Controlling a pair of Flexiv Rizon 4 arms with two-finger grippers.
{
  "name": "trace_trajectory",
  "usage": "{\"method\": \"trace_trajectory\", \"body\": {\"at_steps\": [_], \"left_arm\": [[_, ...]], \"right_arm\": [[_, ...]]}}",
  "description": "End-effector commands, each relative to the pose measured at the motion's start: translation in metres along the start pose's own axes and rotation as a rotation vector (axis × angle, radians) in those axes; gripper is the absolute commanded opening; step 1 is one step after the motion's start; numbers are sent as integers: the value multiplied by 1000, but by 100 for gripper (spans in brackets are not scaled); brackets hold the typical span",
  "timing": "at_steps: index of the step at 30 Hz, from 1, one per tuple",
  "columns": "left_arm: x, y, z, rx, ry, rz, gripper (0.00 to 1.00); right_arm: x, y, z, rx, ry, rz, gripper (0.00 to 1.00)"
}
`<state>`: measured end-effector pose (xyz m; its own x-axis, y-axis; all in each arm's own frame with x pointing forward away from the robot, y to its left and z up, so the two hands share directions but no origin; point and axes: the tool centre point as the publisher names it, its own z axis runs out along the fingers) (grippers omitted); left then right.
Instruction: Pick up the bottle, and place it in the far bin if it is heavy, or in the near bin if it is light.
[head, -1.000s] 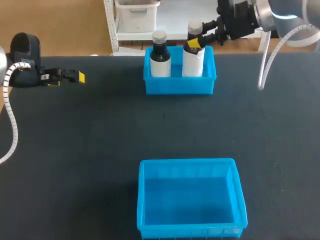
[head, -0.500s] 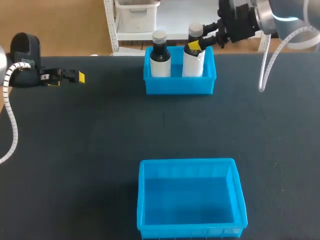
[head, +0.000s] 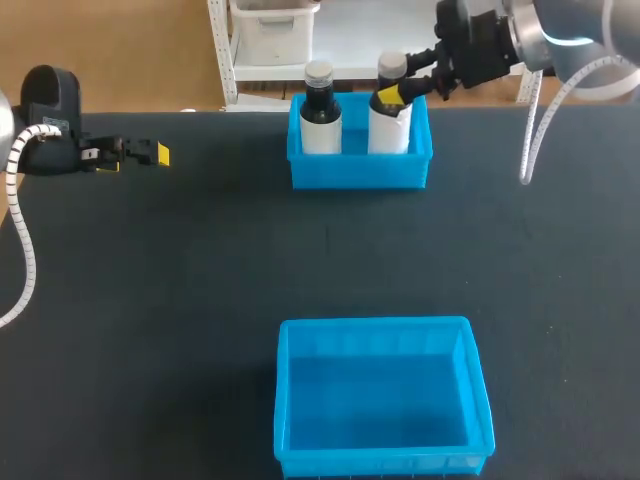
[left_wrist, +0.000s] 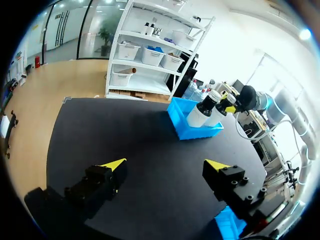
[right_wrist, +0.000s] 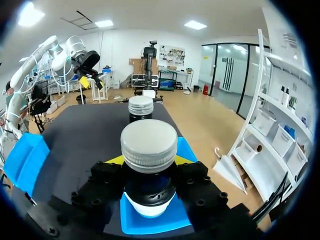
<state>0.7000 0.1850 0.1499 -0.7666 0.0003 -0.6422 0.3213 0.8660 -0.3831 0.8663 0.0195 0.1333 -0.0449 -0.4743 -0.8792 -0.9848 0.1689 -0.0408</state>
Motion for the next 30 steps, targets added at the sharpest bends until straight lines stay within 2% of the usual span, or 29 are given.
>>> {"method": "trace_trajectory", "body": {"at_steps": [1, 12, 30], "left_arm": [[0, 0, 0, 0, 0, 0, 100], [0, 0, 0, 0, 0, 0, 100], [0, 0, 0, 0, 0, 0, 100]], "right_arm": [[-2, -1, 3, -1, 12, 1, 0], [-1, -5, 13, -3, 18, 11, 0], [9, -6, 12, 5, 12, 31, 0]]}}
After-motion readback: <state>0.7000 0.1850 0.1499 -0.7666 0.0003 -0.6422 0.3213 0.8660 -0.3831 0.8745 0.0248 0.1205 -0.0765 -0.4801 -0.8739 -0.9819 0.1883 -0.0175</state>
